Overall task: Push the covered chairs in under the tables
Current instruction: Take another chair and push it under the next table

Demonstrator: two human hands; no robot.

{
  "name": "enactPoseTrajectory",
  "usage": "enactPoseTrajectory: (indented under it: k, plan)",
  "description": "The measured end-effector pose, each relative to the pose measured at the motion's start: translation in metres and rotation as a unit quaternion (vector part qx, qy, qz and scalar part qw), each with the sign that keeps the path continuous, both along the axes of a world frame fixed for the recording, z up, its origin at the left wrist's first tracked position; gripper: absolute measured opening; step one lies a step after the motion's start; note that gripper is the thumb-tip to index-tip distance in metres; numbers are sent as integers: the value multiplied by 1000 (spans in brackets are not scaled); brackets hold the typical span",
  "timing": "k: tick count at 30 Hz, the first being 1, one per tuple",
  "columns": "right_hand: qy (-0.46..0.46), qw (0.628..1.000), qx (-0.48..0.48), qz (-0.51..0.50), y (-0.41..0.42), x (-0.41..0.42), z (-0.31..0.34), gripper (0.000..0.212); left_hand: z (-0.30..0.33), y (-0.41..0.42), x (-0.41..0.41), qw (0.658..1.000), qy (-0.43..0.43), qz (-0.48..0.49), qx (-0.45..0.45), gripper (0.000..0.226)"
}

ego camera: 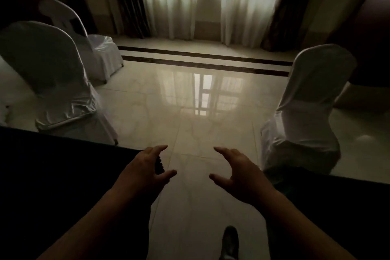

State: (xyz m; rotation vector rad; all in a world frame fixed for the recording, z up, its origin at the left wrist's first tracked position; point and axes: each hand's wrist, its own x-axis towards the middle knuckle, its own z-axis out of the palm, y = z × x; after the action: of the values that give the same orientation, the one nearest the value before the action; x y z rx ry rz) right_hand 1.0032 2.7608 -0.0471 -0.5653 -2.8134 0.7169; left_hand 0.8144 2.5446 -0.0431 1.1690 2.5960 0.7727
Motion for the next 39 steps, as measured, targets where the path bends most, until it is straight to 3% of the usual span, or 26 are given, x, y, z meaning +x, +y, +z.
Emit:
enactPoseTrajectory:
  k: [8,15,23,29,34,39]
  plan:
    - [-45,984,22,168,172,-158,23,78,8,111,-99,990,-7,136,-31,79]
    - [-73,958,36,273,256,-329,23,80,-4,173,-193,962,-13,270,-28,79]
    - [-83,938,61,330,326,-559,16,77,-50,245,-398,945,-18,328,4,79]
    - [-64,933,62,350,375,-725,35,74,-32,299,-555,938,-28,346,-1,78]
    - [-61,929,41,363,405,-855,15,76,-26,335,-671,934,-21,356,-21,80]
    - [-65,903,54,422,430,-1025,-5,74,-38,358,-812,908,-3,418,-22,79]
